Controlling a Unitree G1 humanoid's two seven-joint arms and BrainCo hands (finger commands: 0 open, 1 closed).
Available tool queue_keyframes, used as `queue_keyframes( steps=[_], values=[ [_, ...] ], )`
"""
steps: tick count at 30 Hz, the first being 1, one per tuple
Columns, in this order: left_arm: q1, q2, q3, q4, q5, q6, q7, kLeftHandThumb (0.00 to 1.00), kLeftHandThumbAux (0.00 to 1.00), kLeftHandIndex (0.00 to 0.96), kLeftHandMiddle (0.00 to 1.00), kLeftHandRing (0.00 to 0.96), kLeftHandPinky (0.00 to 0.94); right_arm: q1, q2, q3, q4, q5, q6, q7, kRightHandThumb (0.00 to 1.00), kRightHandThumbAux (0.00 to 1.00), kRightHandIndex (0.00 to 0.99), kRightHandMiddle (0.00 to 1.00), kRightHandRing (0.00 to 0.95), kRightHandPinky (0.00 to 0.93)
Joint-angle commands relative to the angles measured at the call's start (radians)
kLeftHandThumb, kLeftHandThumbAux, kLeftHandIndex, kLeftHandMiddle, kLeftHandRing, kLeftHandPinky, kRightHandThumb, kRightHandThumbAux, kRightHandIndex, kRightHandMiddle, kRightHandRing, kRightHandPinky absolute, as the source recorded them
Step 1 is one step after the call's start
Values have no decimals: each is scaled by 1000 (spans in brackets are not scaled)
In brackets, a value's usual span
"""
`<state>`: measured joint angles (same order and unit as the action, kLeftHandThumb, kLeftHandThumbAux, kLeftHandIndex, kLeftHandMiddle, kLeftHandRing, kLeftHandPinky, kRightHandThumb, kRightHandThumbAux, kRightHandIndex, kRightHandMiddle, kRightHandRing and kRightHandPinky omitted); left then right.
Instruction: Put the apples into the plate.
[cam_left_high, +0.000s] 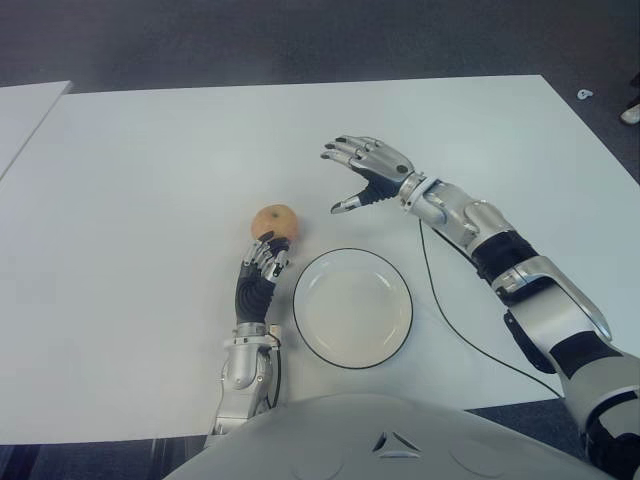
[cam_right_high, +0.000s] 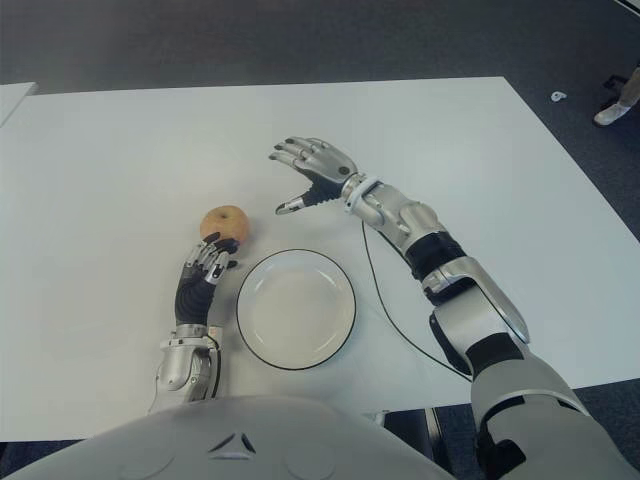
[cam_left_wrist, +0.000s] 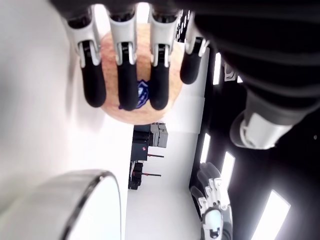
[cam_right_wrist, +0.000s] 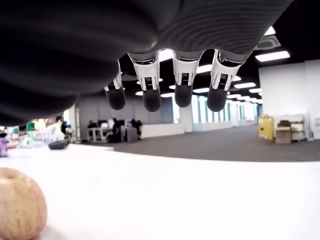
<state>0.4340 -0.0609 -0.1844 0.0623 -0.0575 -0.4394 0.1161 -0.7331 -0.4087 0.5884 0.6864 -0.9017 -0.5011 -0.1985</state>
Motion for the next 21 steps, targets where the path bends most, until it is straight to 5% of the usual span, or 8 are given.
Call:
queue_keyframes(
  steps=[1,10,21],
  values=[
    [14,-85,-32,17,7,9,21,399,552,197,248,305,353,-35,32,25,46,-19,-8,-21,232,199,0,0,0,0],
    [29,-89,-57,10,17,11,43,386,560,178,245,301,348,-89,124,60,93,-22,15,-3,227,212,0,0,0,0],
    [60,-65,-49,-3,28,-14,68,405,603,196,241,292,345,-112,168,99,157,-27,7,-4,214,231,0,0,0,0]
  ],
)
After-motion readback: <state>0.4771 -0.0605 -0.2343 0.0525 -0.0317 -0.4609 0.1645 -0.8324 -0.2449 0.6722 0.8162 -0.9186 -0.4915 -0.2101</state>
